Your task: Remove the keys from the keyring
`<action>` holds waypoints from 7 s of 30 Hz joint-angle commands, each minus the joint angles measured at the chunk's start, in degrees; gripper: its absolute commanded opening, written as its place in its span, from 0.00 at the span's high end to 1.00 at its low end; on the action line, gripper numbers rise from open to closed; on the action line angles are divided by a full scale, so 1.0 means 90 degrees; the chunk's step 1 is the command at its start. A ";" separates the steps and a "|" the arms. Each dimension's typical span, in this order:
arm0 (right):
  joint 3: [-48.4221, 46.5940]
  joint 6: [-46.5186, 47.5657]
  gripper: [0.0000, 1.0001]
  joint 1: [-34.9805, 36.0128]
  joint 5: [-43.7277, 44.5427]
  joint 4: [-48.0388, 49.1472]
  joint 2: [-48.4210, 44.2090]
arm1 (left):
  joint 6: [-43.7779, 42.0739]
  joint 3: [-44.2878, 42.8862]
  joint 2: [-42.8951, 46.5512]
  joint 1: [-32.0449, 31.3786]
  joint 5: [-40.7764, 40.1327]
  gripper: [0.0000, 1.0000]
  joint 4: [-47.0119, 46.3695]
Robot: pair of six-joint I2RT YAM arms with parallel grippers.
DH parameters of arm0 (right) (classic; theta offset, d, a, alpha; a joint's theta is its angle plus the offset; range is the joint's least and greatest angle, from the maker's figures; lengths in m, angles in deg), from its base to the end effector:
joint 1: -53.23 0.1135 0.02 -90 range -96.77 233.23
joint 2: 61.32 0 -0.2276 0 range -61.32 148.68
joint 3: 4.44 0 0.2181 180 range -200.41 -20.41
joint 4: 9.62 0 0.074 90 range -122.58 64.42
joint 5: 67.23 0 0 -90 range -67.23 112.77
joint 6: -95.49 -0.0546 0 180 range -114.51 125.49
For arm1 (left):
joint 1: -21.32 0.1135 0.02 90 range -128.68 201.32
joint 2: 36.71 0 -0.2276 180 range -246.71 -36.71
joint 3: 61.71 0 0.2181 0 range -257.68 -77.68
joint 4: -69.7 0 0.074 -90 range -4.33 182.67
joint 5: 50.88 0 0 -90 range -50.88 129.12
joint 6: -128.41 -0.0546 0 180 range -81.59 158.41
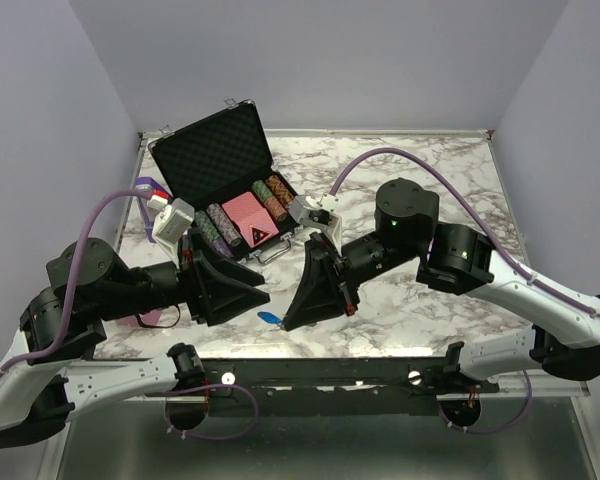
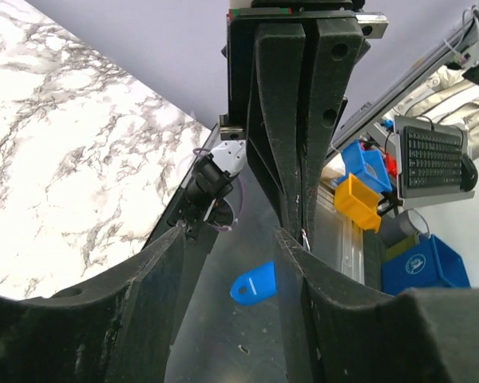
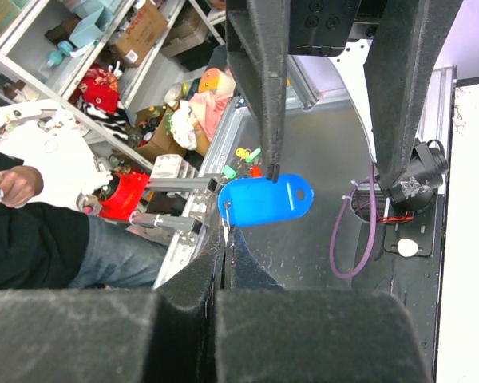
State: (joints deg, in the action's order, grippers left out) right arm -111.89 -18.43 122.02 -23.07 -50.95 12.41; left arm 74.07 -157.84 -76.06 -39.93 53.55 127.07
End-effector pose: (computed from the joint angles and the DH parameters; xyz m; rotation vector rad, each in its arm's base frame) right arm 0.0535 0.2460 0.4382 -1.3971 1.5117 1.7861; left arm 0.0315 -0.0858 0.4390 0.6141 1.6931 -1.4738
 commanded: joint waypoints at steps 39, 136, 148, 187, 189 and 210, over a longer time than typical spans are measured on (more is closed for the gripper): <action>0.0858 0.0041 0.99 0.0032 0.2975 0.0269 -0.1200 | 0.0852 0.0879 -0.0051 -0.0001 -0.0403 0.47 -0.1592; -0.0529 0.0549 0.99 0.0032 0.0035 -0.1264 -0.0155 | 0.0539 0.0098 -0.1058 -0.0001 0.1297 0.43 -0.0792; -0.0509 0.0539 0.99 0.0032 0.0426 -0.1352 -0.0214 | 0.0755 0.0293 -0.0725 -0.0001 0.0896 0.57 -0.0929; -0.0353 0.0461 0.99 0.0042 0.1197 -0.1381 -0.0400 | 0.0677 0.0450 -0.0598 -0.0127 0.0925 0.59 -0.0997; -0.0363 0.0480 0.99 0.0032 0.1217 -0.1391 -0.0400 | 0.0676 0.0450 -0.0618 -0.0147 0.0954 0.60 -0.0968; -0.0343 0.0471 0.99 0.0032 0.1324 -0.1381 -0.0400 | 0.0589 0.0479 -0.0481 -0.0176 0.1101 0.50 -0.1017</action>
State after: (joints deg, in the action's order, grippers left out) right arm -115.15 -14.39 121.92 -12.58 -64.04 9.49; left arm 79.99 -154.08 -81.20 -41.07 61.40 118.75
